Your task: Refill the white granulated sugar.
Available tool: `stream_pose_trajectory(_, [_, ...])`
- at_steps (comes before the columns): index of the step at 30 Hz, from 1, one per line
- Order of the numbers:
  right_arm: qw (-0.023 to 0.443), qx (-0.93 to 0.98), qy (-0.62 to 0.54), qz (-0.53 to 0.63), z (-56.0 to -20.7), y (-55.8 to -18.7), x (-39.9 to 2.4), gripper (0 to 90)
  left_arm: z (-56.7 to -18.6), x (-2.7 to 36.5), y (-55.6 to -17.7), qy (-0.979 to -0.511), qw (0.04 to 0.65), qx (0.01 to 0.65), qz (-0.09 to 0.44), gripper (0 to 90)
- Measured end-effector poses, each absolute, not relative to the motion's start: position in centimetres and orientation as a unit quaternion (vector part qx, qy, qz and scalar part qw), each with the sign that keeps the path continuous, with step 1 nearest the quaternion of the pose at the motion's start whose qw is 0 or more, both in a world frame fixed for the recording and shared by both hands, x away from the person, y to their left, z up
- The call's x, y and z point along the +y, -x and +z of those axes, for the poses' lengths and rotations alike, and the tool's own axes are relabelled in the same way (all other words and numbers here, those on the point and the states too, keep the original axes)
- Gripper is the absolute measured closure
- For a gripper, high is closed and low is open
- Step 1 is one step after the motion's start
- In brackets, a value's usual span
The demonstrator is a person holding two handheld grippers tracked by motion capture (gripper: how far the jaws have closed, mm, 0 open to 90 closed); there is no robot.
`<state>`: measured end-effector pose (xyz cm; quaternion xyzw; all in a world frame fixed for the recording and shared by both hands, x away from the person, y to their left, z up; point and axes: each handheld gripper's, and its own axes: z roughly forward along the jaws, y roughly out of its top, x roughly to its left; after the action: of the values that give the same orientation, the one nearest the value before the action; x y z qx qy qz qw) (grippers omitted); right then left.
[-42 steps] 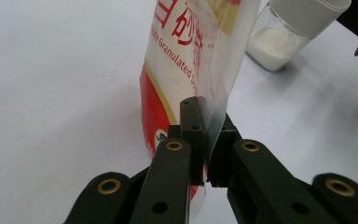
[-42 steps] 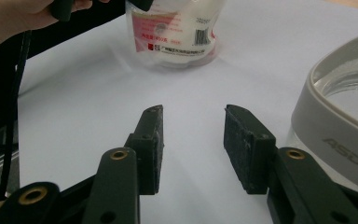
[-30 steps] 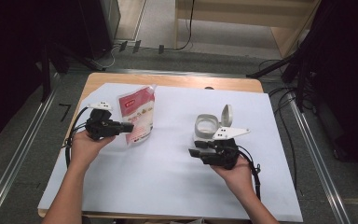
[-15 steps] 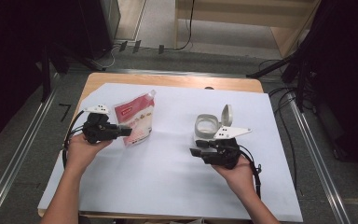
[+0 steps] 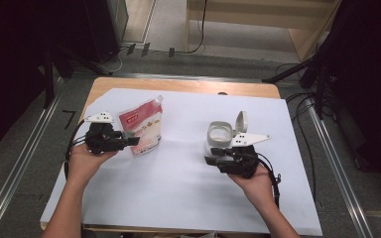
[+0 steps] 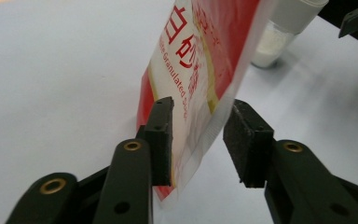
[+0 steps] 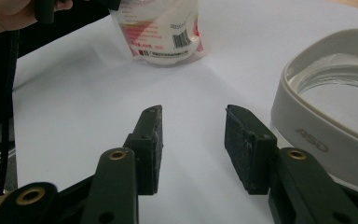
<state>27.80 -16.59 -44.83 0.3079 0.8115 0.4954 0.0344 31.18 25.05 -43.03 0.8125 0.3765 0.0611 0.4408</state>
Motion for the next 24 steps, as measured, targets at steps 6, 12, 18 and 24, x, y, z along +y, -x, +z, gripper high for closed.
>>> stream_pose_trajectory(6, [0.037, 0.811, -0.306, 0.497, -44.6, -27.6, -16.8, 57.7, -42.2, 25.1, -30.3, -0.809, 0.439, 0.384, 0.077, 59.2])
stream_pose_trajectory(12, [0.034, 0.81, -0.308, 0.498, -44.1, -27.5, -17.3, 57.7, -42.0, 25.2, -29.7, -0.809, 0.433, 0.393, 0.065, 54.0])
stream_pose_trajectory(18, [0.035, 0.811, -0.311, 0.495, -43.8, -27.5, -18.0, 57.7, -41.9, 25.8, -29.1, -0.81, 0.432, 0.388, 0.077, 51.7])
stream_pose_trajectory(24, [0.034, 0.812, -0.313, 0.492, -43.7, -27.2, -18.5, 57.9, -41.9, 26.9, -28.8, -0.809, 0.43, 0.392, 0.079, 51.4])
